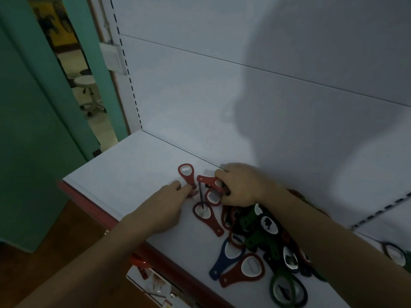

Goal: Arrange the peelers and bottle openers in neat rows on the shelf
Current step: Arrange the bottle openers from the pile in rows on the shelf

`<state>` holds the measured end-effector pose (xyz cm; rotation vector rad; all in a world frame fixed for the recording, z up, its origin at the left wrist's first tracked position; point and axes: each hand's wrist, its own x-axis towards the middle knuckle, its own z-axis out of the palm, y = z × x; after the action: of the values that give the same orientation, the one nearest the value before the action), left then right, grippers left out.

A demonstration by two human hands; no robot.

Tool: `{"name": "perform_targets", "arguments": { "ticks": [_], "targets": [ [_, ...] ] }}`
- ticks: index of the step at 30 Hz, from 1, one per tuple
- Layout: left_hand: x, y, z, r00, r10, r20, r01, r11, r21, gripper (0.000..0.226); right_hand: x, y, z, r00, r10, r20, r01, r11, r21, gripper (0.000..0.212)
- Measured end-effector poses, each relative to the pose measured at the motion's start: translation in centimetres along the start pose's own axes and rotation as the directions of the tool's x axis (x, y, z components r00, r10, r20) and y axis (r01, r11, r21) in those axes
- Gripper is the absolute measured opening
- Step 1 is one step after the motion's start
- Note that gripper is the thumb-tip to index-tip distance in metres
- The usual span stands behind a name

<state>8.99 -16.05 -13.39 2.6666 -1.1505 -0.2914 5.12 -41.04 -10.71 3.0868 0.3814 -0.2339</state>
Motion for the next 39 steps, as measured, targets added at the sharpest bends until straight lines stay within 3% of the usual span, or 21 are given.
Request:
{"name": "perform_targets", "arguments": {
  "ticks": [3, 5, 8, 11, 13, 15, 17, 21, 22, 24, 27, 29, 33, 37, 39],
  "targets": [
    [0.4, -1.2, -1.4, 0.998, -0.051, 0.032, 0.057, 0.972, -0.226, 0.031, -0.4, 0.1, 0.5, 0.993, 0.035, -0.115, -0.022, 0.993, 0.119, 0.036],
    [0.9, -1.2, -2.1, 0.981, -0.192, -0.030, 0.146, 0.832, -0.534, 0.028, -0.9, 0.2, 0.8, 0.974, 0.105, -0.201, -0.035, 0.946, 0.323, 0.030],
    [2.0, 0.4, -2.2, 0.901, -0.434, 0.017, 0.171, 0.317, -0.933, 0.026, -1.4, 0.1, 1.2, 0.927, 0.196, -0.321, -0.004, 0.860, 0.511, 0.025],
    [2.7, 2.2, -1.5, 0.930, -0.310, 0.197, 0.152, -0.163, -0.975, 0.028, -1.4, 0.0, 1.0, 0.883, 0.272, -0.384, 0.010, 0.805, 0.594, 0.024],
    [3.3, 2.9, -1.0, 0.953, -0.188, 0.238, 0.152, -0.381, -0.912, 0.042, -1.5, -0.1, 0.5, 0.874, 0.324, -0.363, -0.004, 0.750, 0.661, 0.021],
    [4.0, 3.6, -0.9, 0.961, -0.130, 0.244, 0.147, -0.508, -0.849, 0.041, -1.7, -0.2, -0.3, 0.860, 0.388, -0.331, -0.011, 0.663, 0.749, 0.017],
    [5.0, 4.3, -0.8, 0.955, -0.149, 0.258, 0.147, -0.515, -0.844, 0.036, -2.0, -0.1, -1.5, 0.834, 0.464, -0.298, -0.005, 0.546, 0.838, 0.014],
    [6.7, 6.1, -1.1, 0.943, -0.164, 0.289, 0.161, -0.535, -0.830, 0.019, -2.5, 0.6, -3.5, 0.849, 0.523, -0.071, 0.009, 0.119, 0.993, 0.014],
    [7.0, 6.6, -1.1, 0.945, -0.138, 0.296, 0.171, -0.563, -0.809, 0.022, -2.6, 0.5, -3.9, 0.858, 0.511, -0.044, 0.011, 0.066, 0.998, 0.017],
    [7.0, 7.6, -1.0, 0.958, -0.006, 0.286, 0.220, -0.622, -0.751, 0.036, -2.6, 0.0, -4.2, 0.857, 0.511, -0.062, 0.027, 0.075, 0.997, 0.022],
    [6.7, 8.3, -0.3, 0.940, 0.212, 0.266, 0.339, -0.628, -0.700, 0.064, -2.5, -0.4, -4.5, 0.815, 0.565, -0.130, 0.050, 0.154, 0.987, 0.020],
    [6.6, 8.5, -0.2, 0.923, 0.288, 0.255, 0.383, -0.617, -0.687, 0.071, -2.6, -0.4, -4.7, 0.787, 0.601, -0.137, 0.085, 0.115, 0.990, 0.018],
    [6.5, 9.5, -0.2, 0.899, 0.335, 0.283, 0.432, -0.571, -0.697, 0.074, -3.0, -0.7, -5.1, 0.783, 0.610, -0.121, 0.116, 0.047, 0.992, 0.023],
    [6.7, 10.1, 0.3, 0.903, 0.300, 0.307, 0.428, -0.568, -0.704, 0.066, -3.6, -1.0, -5.4, 0.768, 0.613, -0.183, 0.157, 0.096, 0.983, 0.026],
    [6.6, 10.3, 0.3, 0.902, 0.306, 0.304, 0.429, -0.554, -0.714, 0.061, -4.0, -1.2, -5.5, 0.743, 0.633, -0.216, 0.231, 0.060, 0.971, 0.033]
  ]
}}
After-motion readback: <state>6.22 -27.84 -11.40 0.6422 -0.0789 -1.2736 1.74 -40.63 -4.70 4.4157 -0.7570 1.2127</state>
